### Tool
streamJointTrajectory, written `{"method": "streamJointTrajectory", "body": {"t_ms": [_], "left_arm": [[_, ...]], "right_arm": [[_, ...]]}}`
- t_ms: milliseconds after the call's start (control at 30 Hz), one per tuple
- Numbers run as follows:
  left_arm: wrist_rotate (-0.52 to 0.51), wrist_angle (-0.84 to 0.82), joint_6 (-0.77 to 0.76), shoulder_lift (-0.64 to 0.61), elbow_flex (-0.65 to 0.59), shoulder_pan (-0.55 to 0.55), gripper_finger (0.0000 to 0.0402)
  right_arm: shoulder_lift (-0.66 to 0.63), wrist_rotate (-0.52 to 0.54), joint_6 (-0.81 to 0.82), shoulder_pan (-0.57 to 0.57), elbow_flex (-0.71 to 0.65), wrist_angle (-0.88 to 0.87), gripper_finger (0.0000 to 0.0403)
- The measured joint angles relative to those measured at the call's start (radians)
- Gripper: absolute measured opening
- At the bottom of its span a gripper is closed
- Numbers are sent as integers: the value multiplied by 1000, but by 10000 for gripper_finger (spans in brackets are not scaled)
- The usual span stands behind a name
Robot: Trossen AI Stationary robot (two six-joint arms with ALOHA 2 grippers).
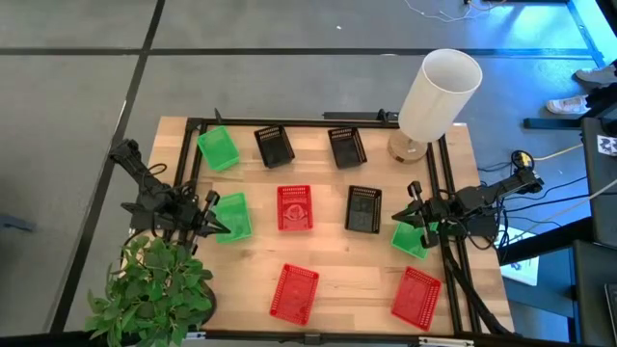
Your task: Stack baskets by color
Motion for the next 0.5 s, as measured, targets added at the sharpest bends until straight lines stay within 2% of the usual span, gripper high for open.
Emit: {"method": "streamJointTrajectory", "body": {"t_ms": [133, 300, 500], "left_arm": [[23, 16, -67, 0, 0, 0, 0], [28, 64, -53, 0, 0, 0, 0], [102, 175, -53, 0, 0, 0, 0]], "right_arm": [[0, 0, 0, 0, 0, 0, 14], [0, 0, 0, 0, 0, 0, 14], [0, 0, 0, 0, 0, 0, 14]]}}
